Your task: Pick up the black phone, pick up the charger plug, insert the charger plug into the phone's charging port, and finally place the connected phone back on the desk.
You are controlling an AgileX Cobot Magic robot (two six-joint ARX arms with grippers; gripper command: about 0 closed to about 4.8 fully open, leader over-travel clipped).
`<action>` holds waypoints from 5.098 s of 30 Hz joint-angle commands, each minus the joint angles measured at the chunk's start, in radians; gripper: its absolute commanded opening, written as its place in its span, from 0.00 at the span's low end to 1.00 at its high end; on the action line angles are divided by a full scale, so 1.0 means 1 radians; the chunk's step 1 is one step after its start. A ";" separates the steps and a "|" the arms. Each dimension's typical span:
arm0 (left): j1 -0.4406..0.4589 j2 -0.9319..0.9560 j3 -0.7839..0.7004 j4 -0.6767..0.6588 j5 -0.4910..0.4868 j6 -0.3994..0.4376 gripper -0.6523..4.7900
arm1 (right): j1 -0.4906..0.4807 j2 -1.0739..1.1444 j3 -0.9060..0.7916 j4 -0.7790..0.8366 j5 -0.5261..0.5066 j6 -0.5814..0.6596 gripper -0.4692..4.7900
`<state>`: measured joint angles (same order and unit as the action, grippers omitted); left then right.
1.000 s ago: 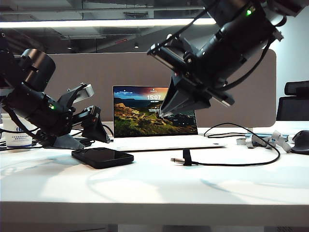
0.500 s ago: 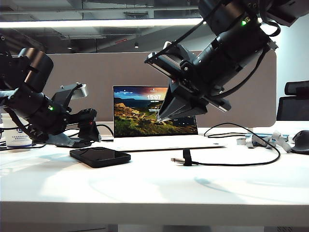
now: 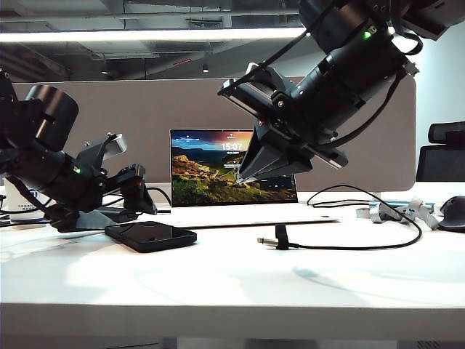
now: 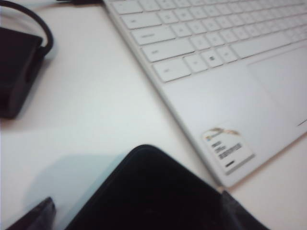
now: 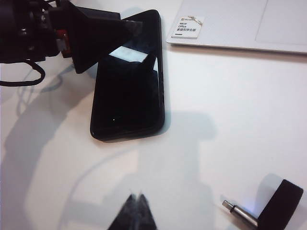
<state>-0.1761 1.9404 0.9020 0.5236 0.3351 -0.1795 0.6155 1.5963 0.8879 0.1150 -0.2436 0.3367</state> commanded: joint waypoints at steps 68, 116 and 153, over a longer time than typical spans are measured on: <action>-0.020 -0.045 -0.006 -0.161 0.215 0.051 1.00 | 0.003 0.157 0.001 -0.056 -0.049 -0.023 0.08; -0.052 -0.045 -0.005 -0.058 0.839 -0.221 1.00 | 0.003 0.164 0.001 0.071 -0.050 -0.023 0.08; -0.084 -0.044 -0.005 -0.050 1.002 -0.226 1.00 | 0.002 0.164 0.001 0.163 -0.051 -0.088 0.08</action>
<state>-0.2218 1.8839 0.9203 0.6064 1.1412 -0.3595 0.6144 1.7584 0.8673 0.0845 -0.3099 0.2550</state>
